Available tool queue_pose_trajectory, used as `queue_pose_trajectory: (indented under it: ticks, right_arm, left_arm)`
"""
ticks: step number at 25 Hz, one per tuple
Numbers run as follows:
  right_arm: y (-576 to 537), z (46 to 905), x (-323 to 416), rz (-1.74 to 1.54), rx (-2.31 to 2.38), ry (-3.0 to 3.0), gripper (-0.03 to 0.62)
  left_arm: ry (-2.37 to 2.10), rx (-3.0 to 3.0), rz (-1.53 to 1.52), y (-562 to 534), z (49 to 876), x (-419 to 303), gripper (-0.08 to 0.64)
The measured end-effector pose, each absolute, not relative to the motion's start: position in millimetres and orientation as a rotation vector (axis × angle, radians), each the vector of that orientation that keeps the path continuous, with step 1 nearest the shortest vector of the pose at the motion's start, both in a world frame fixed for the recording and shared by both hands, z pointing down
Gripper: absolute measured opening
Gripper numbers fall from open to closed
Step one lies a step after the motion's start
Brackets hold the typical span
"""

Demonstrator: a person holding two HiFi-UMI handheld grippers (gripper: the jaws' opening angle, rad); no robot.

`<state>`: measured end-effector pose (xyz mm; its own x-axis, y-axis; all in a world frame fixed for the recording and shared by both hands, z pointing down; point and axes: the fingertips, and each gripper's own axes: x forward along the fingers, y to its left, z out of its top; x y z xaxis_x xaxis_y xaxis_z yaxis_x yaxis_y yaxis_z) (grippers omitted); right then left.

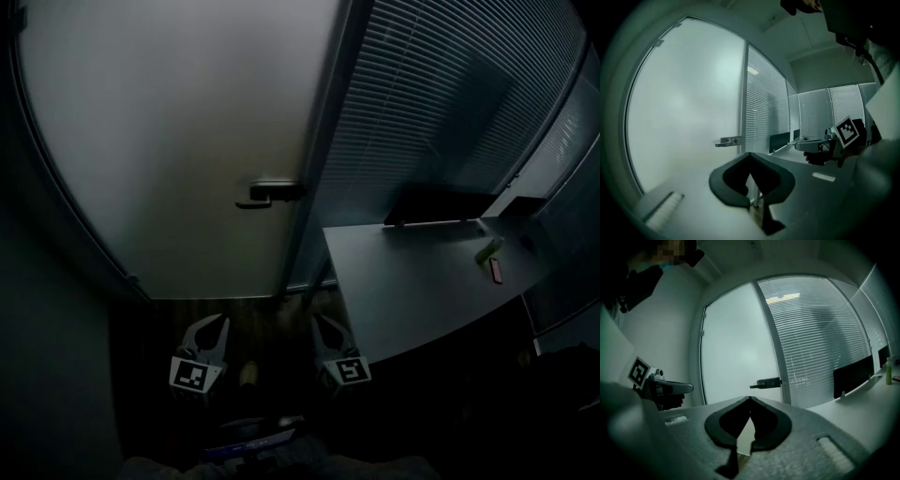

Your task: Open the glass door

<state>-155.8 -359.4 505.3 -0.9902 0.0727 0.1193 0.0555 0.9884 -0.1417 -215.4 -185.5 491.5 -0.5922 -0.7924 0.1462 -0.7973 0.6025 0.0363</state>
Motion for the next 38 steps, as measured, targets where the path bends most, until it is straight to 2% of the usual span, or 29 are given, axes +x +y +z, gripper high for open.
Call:
queue_pose_trajectory:
  ticks: [25,30,38]
  right_arm:
    - [-396,514,-285,0.243,0.101,-2.988,0.003]
    - [-404,515,-296,0.251,0.154,-2.992,0.003]
    - [-414,521,-294,0.282,0.229,-2.983,0.002]
  left_arm:
    - [-2.507,1.57,0.236,-251,510,-379,0.005]
    - [-2.482,1.644,0.318,-269,511,-404,0.054]
    - [-2.44,1.748,0.614,-296,519,-449,0.137]
